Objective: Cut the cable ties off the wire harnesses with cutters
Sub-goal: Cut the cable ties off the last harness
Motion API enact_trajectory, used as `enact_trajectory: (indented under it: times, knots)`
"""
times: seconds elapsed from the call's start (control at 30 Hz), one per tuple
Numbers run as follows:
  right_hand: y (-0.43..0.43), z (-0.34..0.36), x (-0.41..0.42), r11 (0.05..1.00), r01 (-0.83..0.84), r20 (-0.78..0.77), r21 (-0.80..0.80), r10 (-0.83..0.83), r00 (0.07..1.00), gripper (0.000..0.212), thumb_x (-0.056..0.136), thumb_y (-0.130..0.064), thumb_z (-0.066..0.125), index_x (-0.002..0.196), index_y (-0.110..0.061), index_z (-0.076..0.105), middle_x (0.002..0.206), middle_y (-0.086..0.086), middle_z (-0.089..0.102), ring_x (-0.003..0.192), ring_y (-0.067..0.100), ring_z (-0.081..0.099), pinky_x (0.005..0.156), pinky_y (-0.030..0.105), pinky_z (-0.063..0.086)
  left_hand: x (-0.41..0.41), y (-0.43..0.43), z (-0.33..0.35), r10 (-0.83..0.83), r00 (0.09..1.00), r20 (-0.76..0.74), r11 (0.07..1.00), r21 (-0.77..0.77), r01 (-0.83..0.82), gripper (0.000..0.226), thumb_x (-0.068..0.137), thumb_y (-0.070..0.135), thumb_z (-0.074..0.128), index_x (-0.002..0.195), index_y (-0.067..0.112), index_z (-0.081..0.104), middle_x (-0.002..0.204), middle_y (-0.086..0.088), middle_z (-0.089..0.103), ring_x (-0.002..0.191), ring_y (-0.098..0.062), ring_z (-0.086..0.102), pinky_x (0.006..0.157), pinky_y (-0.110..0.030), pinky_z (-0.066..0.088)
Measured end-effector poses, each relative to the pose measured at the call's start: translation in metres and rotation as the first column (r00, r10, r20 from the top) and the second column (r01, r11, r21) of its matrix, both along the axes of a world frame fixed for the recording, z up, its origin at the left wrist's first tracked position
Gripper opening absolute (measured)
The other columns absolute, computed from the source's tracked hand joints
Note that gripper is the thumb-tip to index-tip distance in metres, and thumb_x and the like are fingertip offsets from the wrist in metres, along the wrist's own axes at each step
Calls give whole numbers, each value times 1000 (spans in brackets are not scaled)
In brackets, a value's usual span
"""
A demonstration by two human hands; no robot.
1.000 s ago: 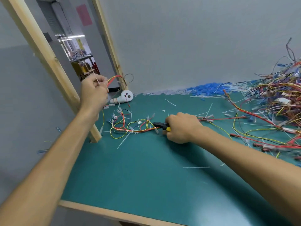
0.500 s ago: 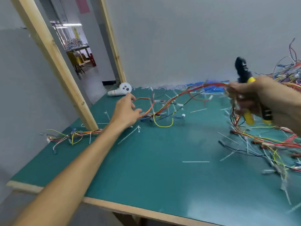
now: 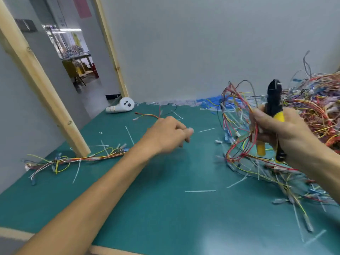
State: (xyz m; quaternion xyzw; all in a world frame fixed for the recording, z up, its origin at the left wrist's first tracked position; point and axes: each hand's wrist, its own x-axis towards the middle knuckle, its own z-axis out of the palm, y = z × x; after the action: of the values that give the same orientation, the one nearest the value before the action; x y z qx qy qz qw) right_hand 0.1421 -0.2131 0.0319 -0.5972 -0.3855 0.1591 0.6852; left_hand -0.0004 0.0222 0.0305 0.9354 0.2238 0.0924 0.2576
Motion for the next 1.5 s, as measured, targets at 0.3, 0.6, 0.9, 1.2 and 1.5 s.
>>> enact_trajectory:
  times: [0.3,0.6,0.9,1.2,1.5]
  knots:
    - [10,-29,-22,804,-45,519,-592,424,742,23,94,-19,76,79,-25,60,67,-7,55,64,9,41,62,27,39,25,-12,-27,194,907,374,326,-897,300,44,90,34,65,118,0,66,102,-16,72,84,-26,72,80,-33,53]
    - [16,-41,-37,768,126,714,-628,504,486,30,92,-47,65,83,-30,42,75,-5,56,73,22,46,67,46,46,25,-1,-38,235,864,446,556,-791,257,38,94,-23,38,113,1,61,94,-16,73,72,-23,73,66,-29,60]
    - [22,-44,-35,978,121,663,-169,22,749,11,98,-31,73,107,-25,70,97,-9,55,85,14,61,75,27,48,23,10,-30,156,548,822,941,-292,169,40,97,-6,56,117,24,74,106,2,67,92,-9,58,77,-20,48]
    - [19,-26,-28,952,307,106,-12,-304,947,24,102,-30,63,124,-27,71,75,7,74,52,16,60,52,23,51,17,2,-27,168,694,700,815,-495,302,24,78,11,45,85,-8,57,82,-14,58,81,-23,52,79,-43,43]
    - [16,-26,-12,875,231,39,-425,-237,971,36,61,-26,79,95,-20,66,83,8,66,68,24,59,76,57,54,18,3,-30,64,725,686,984,-163,66,29,85,26,70,70,10,51,74,5,46,68,-15,44,66,-28,35]
